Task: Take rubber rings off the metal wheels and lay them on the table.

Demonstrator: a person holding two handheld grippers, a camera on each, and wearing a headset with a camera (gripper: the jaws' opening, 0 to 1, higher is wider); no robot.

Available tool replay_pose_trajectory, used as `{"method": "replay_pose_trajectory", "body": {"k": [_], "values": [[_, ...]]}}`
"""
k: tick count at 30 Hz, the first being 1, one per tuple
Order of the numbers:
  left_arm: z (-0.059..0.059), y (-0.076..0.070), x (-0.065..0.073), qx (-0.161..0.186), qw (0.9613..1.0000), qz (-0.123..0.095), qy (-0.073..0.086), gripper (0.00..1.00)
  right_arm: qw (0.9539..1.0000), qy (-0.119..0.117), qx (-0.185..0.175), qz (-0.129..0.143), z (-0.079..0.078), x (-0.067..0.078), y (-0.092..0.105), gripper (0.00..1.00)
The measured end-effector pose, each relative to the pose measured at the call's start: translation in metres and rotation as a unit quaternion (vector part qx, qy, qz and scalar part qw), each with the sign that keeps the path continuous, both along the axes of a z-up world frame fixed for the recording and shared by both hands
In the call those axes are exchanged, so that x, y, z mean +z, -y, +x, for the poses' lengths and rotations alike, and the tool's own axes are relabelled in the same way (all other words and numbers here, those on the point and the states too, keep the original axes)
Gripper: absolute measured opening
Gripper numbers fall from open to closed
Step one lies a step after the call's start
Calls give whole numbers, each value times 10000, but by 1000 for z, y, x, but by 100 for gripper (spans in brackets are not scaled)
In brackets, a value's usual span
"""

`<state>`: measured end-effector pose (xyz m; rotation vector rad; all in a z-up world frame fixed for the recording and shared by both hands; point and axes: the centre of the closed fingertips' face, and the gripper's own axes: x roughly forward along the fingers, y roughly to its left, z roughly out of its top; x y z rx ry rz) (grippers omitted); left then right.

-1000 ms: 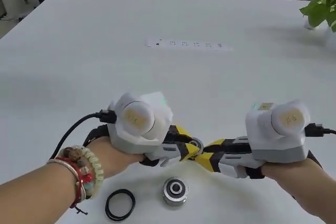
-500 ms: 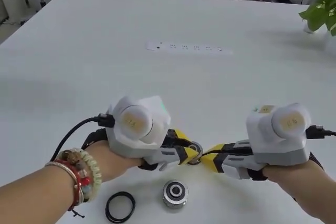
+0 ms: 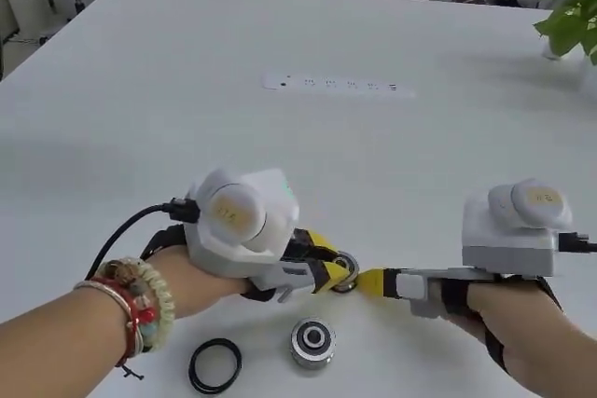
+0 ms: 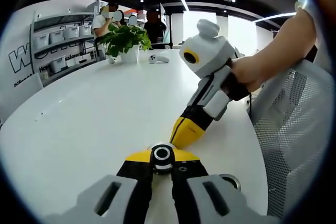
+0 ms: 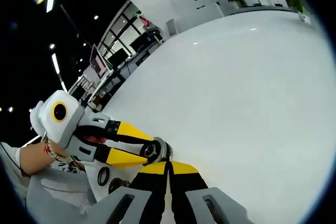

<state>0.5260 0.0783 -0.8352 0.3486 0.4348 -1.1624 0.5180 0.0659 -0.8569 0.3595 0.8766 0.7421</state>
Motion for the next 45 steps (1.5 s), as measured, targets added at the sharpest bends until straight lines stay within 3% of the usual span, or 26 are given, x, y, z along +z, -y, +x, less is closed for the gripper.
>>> {"method": "replay_pose_trajectory", "body": {"k": [4, 7, 11, 14, 16, 20, 26, 27, 28, 34, 37, 38, 41, 45], "values": [[-1, -1, 0, -30, 10000, 10, 7, 7, 9978, -394, -393, 355, 0, 0, 0, 0], [-1, -1, 0, -45, 10000, 16, 8, 7, 9944, -521, -616, 685, 0, 1, -1, 0], [-1, -2, 0, -66, 10000, 14, 4, 7, 9903, -477, -837, 999, 3, 7, 0, 0], [-2, -3, -1, -95, 10000, -2, 6, 7, 9888, -570, -790, 1128, 0, 9, -3, 0], [-2, -4, -1, -98, 9999, -35, 11, 7, 9852, -639, -833, 1352, 0, 13, -4, 0], [-2, -5, -1, -112, 9997, -216, 25, 7, 9835, -668, -832, 1461, -1, 14, -5, 0], [-1, -5, 0, -128, 9991, -403, 10, 7, 9855, -578, -731, 1417, -1, 17, -4, 0], [-1, -5, 0, -135, 9991, -405, 21, 7, 9836, -567, -683, 1570, -1, 22, -7, 0], [-1, -5, 1, -140, 9990, -411, 38, 7, 9861, -547, -682, 1410, -2, 19, -5, 0], [-2, -5, 0, -144, 9990, -425, 87, 7, 9930, -368, -463, 1025, 0, 18, -3, 0], [-2, -5, 1, -119, 9988, -455, 101, 7, 9997, 113, -34, 222, 1, 18, -2, 0], [-2, -5, 1, -115, 9988, -459, 106, 7, 9991, 360, 175, -104, 2, 19, -2, 0], [-2, -6, 1, -103, 9987, -483, 108, 7, 9988, 365, 253, -224, 5, 16, -2, 0], [-2, -5, 1, -83, 9988, -470, 120, 7, 9960, 573, 475, -502, 6, 15, -1, 0]]}}
